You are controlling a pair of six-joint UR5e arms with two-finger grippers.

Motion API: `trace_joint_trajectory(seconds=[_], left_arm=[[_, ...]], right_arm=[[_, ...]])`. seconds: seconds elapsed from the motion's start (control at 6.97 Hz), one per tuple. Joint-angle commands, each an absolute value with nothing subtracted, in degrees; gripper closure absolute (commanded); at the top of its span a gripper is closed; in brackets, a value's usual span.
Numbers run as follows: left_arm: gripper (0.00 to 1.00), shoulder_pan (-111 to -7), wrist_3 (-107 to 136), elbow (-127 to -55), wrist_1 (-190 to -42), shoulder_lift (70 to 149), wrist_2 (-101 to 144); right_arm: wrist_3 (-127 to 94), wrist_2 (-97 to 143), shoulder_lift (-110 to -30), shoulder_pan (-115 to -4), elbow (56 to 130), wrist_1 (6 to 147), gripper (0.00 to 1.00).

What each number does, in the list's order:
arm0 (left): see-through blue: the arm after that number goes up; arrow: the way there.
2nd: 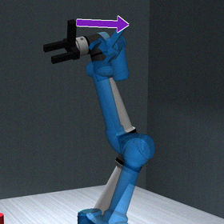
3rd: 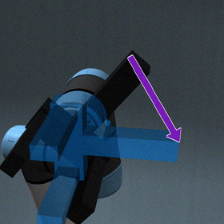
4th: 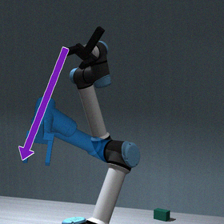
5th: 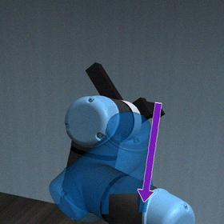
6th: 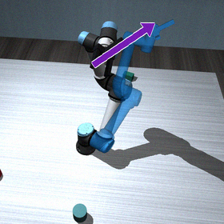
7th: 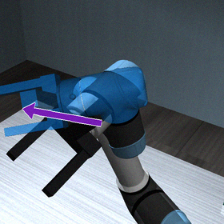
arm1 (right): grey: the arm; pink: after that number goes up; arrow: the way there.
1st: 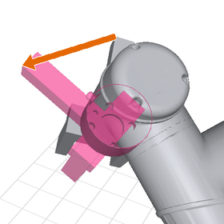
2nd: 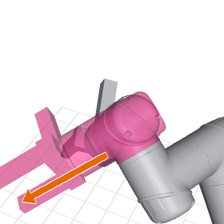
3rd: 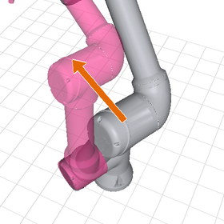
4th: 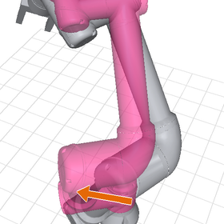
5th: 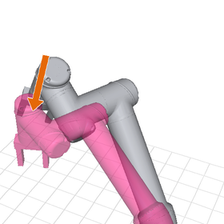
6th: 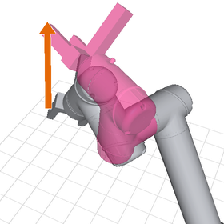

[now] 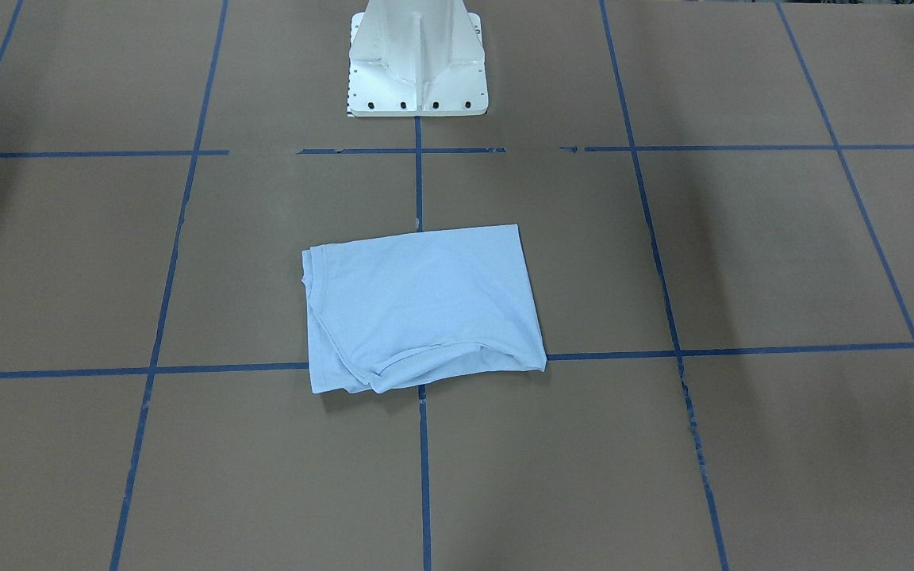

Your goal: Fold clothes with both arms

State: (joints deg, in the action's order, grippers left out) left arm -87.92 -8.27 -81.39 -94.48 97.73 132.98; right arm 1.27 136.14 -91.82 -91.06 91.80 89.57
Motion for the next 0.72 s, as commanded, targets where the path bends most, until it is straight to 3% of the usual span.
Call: trace_joint_trajectory(seconds=[0.0, 0.57], left_arm=[[0.00, -87.9, -8.2, -81.3, -94.5, 97.7, 133.0], [0.00, -87.9, -8.3, -81.2, -94.5, 97.7, 133.0]], right_arm=[[1.2, 136.1, -91.7, -91.1, 92.0, 89.6, 0.00], [1.2, 136.2, -91.5, -91.1, 92.0, 89.2, 0.00]])
